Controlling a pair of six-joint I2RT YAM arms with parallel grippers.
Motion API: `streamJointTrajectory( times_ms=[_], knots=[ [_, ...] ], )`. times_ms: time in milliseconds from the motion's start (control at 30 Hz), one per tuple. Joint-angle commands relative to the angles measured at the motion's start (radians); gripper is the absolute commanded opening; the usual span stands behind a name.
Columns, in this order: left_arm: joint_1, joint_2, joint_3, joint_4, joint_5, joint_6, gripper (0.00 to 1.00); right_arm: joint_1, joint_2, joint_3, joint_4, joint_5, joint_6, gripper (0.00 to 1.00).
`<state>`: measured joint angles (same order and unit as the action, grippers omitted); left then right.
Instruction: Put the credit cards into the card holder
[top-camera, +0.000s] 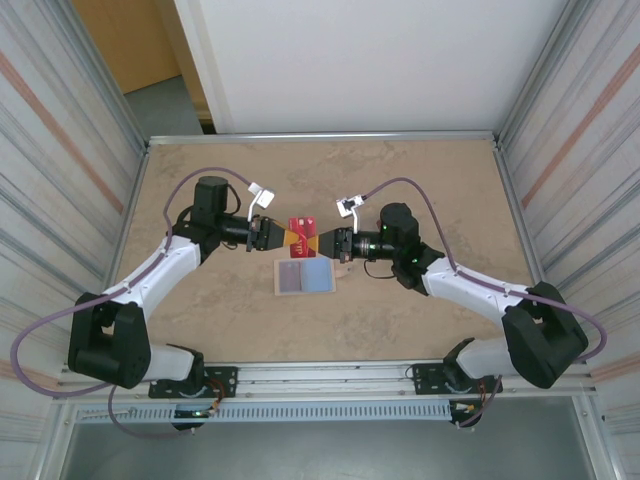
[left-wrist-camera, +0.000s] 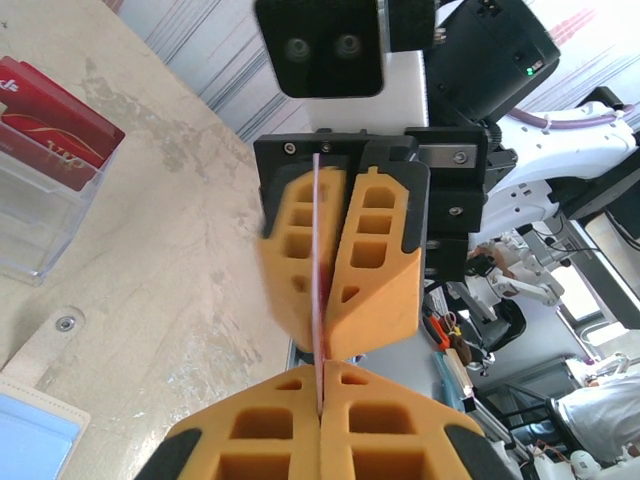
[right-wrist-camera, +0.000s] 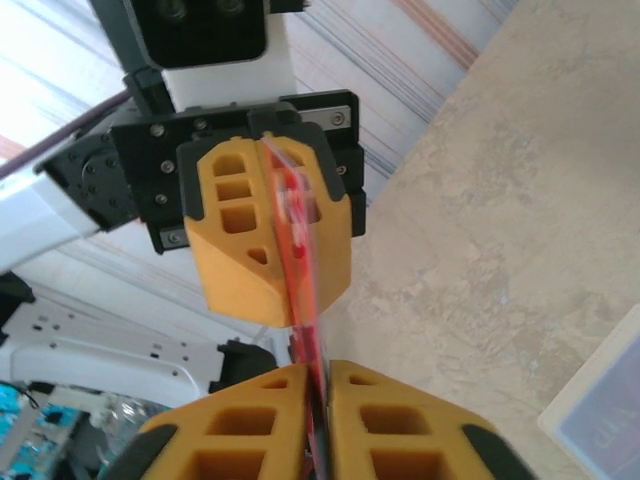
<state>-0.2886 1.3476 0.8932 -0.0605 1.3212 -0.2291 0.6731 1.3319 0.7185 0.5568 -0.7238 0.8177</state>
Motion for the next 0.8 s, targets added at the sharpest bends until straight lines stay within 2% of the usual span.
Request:
streamJointTrajectory(
  times_ms=[0,67,100,200,300,367,433,533,633,767],
  knots=[
    [-0.005,0.001,0.013,-0.035,0.022,0.04,0.04,-0.009,-0.009,0.026,0.001,-0.007,-0.02,0.0],
    [-0.001,-0.002,0.025,-0.073,0.008,0.069,0.26,-0.024,-0.021,0.012,-0.009,0.001,-0.022,0.0],
    [0.005,-0.004,0.032,-0.091,0.002,0.079,0.32,-0.032,-0.028,0.005,-0.016,0.003,-0.023,0.0],
    [0.034,-0.017,0.047,-0.152,-0.041,0.102,0.42,-0.063,-0.048,-0.021,-0.056,0.015,-0.026,0.0],
    [0.069,-0.036,0.065,-0.26,-0.132,0.135,0.43,-0.085,-0.063,-0.028,-0.157,0.03,-0.052,0.0],
    [0.076,-0.049,0.067,-0.354,-0.259,0.159,0.41,-0.093,-0.066,-0.024,-0.237,0.047,-0.07,0.0],
    [0.075,-0.056,0.059,-0.416,-0.363,0.187,0.34,-0.105,-0.06,-0.015,-0.316,0.063,-0.086,0.0],
    [0.074,-0.009,0.068,-0.507,-0.489,0.205,0.16,-0.11,-0.039,0.003,-0.399,0.074,-0.115,0.0],
    [0.074,0.058,0.048,-0.504,-0.556,0.175,0.0,-0.11,-0.002,0.027,-0.455,0.084,-0.127,0.0],
    [0.061,0.134,0.046,-0.477,-0.577,0.163,0.0,-0.113,0.082,0.064,-0.53,0.087,-0.119,0.0]
  ],
)
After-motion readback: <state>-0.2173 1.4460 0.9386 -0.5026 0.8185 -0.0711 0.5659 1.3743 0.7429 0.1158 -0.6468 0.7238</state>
